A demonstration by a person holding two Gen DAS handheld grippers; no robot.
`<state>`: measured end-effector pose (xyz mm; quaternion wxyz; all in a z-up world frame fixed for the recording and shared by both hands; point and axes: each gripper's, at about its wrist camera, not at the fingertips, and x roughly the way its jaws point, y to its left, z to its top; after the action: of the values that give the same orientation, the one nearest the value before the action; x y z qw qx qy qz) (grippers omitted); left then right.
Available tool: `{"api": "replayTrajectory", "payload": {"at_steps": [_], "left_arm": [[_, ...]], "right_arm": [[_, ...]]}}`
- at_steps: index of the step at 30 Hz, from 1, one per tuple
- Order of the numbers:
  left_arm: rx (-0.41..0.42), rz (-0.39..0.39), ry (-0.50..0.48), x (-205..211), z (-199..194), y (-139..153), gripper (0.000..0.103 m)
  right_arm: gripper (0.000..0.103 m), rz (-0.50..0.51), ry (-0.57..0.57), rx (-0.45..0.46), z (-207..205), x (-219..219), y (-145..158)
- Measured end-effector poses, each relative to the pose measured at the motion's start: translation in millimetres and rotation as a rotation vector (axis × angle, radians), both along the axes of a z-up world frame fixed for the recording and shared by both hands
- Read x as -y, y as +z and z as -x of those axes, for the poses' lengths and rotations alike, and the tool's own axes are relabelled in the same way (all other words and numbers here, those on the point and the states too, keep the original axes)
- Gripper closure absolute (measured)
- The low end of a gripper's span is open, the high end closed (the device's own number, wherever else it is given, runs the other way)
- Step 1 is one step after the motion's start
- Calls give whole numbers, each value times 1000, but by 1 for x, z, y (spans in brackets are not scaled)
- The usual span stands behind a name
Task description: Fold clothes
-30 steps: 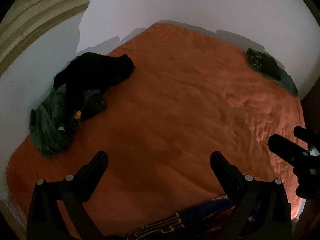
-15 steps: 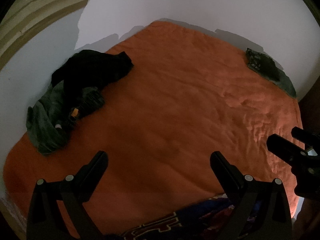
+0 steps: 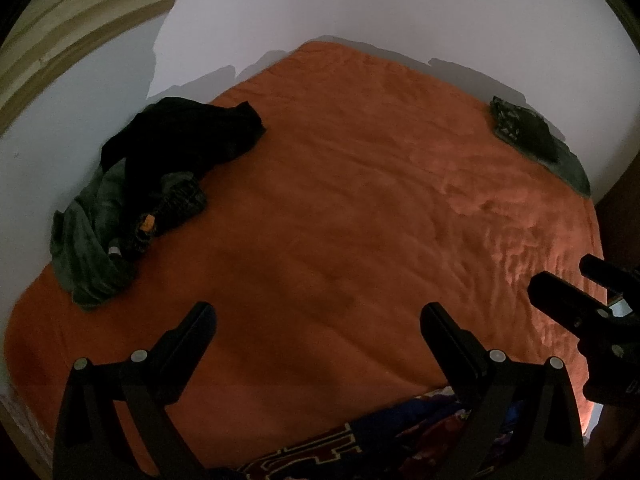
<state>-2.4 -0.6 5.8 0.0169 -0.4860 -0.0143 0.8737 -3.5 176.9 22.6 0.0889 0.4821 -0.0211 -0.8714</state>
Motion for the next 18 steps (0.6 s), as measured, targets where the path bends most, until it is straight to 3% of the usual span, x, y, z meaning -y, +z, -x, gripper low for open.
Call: {"api": "replayTrajectory", "payload": {"at_steps": [18], "left_arm": [[-22,-14,-17,5,-1,-3,1]], "right_arm": [[0,30,-19,24,3,3,0]]}}
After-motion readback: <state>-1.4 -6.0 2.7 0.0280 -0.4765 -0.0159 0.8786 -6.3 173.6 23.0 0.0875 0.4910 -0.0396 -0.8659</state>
